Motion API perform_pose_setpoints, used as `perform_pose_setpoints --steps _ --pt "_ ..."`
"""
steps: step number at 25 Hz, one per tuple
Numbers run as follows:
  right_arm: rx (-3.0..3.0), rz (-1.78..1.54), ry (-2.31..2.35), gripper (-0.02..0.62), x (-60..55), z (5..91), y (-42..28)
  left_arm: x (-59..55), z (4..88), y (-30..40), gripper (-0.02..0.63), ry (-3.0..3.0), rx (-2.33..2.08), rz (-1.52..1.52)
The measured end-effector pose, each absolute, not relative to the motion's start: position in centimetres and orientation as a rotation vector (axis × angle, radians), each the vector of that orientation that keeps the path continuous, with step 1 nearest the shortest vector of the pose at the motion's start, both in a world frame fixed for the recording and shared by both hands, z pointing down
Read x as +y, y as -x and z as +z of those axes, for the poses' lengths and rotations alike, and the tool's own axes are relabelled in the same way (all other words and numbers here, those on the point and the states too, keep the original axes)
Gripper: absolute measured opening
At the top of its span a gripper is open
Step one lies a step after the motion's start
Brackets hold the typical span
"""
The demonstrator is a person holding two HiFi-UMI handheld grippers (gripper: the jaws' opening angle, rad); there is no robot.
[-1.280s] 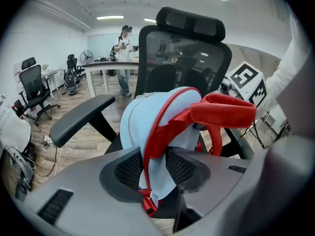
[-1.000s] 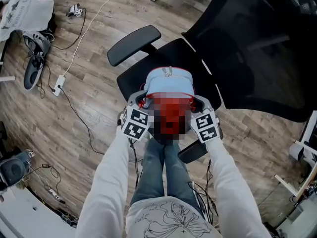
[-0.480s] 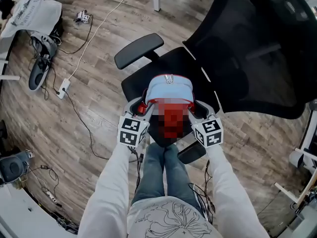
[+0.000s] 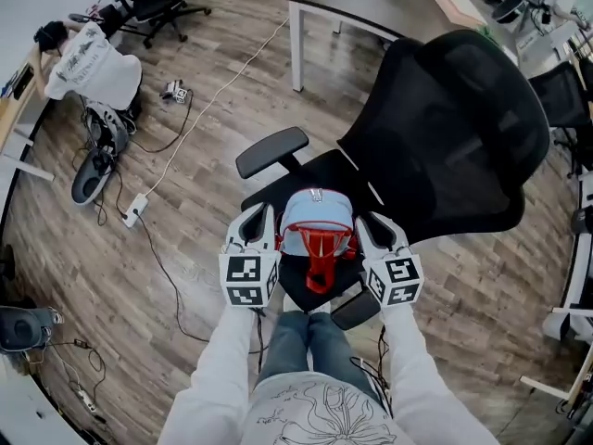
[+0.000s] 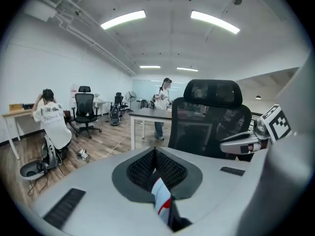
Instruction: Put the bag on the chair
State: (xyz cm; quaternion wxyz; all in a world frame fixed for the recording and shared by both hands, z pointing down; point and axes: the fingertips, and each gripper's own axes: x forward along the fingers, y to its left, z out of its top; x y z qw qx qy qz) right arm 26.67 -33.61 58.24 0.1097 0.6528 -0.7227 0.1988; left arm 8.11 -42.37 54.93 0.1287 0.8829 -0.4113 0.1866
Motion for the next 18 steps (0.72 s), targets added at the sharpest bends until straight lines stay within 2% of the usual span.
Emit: perform_pose_setpoints --steps 2,8,10,18 --pt "-2.156 0.512 -1.959 0.08 -33.8 54.9 -26.3 -42.1 51.6 -8.0 0.006 -2.6 -1.25 0.486" --pt "-2.177 0.334 -2.079 0.079 -33.4 46.6 -25.6 -40.5 42.4 -7.4 0.006 -2.667 -1.317 0.261" --pt "-2.196 0.273 -2.126 0.05 -33.3 43.7 -25.2 -40.3 39.9 -7.1 0.006 -2.692 -1.331 0.206" --pt "-2.276 0.099 -2.218 0.015 -32.1 35.6 -23.1 -38.6 33.7 -5.0 0.006 -2.728 -1.411 0.067"
